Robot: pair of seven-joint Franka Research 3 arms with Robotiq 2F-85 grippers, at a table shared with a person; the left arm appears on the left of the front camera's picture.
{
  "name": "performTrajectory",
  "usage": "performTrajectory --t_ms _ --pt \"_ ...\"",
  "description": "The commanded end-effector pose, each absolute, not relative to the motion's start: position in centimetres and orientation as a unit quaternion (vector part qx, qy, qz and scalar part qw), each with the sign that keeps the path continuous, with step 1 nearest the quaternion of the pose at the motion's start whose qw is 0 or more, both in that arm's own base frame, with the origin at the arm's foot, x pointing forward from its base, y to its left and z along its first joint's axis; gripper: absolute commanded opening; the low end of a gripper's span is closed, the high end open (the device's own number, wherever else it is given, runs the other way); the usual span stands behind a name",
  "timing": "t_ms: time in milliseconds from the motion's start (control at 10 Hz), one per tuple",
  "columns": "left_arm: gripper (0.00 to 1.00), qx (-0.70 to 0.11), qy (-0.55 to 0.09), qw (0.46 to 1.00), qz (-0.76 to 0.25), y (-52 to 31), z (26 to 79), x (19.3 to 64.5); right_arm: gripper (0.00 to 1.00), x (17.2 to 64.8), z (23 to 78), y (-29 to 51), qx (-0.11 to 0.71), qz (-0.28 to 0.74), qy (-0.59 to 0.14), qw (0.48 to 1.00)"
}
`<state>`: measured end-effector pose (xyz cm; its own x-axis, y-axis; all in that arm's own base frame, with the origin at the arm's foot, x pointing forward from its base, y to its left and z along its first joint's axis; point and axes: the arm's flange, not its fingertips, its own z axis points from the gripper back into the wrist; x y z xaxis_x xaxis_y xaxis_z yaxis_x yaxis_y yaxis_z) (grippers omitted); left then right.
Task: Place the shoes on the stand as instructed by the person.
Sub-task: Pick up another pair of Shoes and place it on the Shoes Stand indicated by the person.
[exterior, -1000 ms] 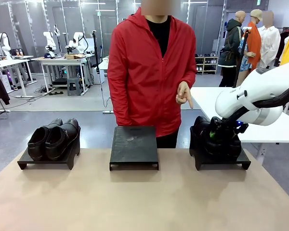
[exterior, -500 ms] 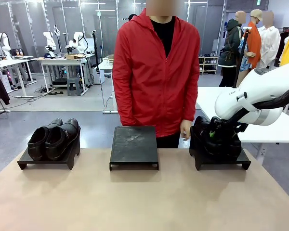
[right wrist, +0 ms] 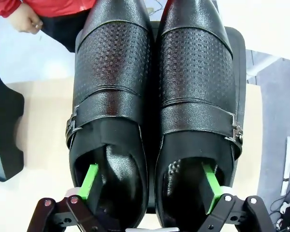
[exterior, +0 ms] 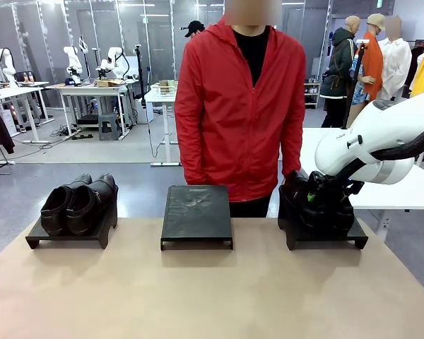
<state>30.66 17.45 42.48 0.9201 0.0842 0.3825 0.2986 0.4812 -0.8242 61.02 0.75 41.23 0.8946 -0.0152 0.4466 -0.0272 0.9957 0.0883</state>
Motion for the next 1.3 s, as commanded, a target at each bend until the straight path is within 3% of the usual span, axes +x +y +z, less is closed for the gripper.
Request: performTrajectory --t_ms 0,400,800,1000,1200 --pt "1.0 -0.506 -0.189 0.838 -0.074 17.4 42.4 30.3 1.0 61.1 41.2 0.5 0.055 -0.001 -0.228 0.972" --pt "1.0 -0.506 -0.189 0.838 -0.074 17.4 42.4 30.3 1.0 55.3 47.2 -3.0 0.112 0.03 -0.185 0.976" --pt "1.0 -0.506 -0.189 0.838 -0.074 17.4 42.4 30.3 1.0 48.3 52.5 -10.8 0.28 0.039 -0.099 0.954" --pt "1.0 -0.506 -0.189 0.838 -0.074 17.4 42.4 30.3 1.0 44.1 52.2 -16.0 0.392 0.069 -0.053 0.916" --pt "1.0 -0.506 -0.189 0.838 -0.074 17.4 42.4 30.3 1.0 39.6 49.8 -22.2 0.491 0.081 -0.068 0.865"
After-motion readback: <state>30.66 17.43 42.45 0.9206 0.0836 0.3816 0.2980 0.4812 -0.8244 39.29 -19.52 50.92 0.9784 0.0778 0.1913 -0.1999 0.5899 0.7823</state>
